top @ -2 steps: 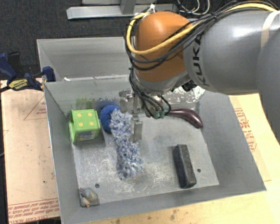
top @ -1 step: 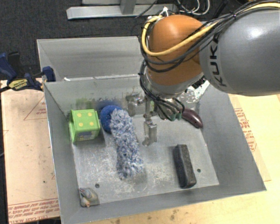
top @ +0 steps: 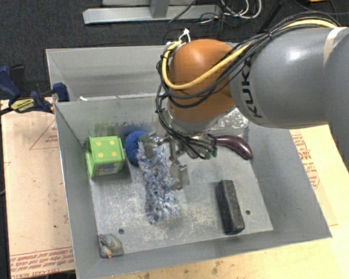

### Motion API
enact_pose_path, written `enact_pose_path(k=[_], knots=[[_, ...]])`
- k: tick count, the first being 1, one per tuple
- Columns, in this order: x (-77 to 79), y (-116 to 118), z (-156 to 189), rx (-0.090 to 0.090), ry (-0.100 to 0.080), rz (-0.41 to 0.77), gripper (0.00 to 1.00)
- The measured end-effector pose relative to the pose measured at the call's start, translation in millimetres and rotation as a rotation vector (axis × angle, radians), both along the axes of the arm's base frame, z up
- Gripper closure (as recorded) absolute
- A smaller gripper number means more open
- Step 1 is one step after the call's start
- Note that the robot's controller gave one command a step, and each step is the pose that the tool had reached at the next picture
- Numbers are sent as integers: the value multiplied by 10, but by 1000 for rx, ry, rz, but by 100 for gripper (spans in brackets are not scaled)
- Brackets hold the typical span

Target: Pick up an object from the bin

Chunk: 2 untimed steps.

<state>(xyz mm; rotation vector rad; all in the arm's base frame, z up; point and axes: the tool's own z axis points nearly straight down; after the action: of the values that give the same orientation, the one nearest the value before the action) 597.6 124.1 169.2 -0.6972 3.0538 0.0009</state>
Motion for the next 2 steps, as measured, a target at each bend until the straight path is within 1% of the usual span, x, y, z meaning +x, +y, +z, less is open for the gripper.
enact_pose_path(k=[1, 2], knots=[[-45, -74, -425, -2, 8, 98, 0], [159, -113, -362, -2, 5, 236, 100]])
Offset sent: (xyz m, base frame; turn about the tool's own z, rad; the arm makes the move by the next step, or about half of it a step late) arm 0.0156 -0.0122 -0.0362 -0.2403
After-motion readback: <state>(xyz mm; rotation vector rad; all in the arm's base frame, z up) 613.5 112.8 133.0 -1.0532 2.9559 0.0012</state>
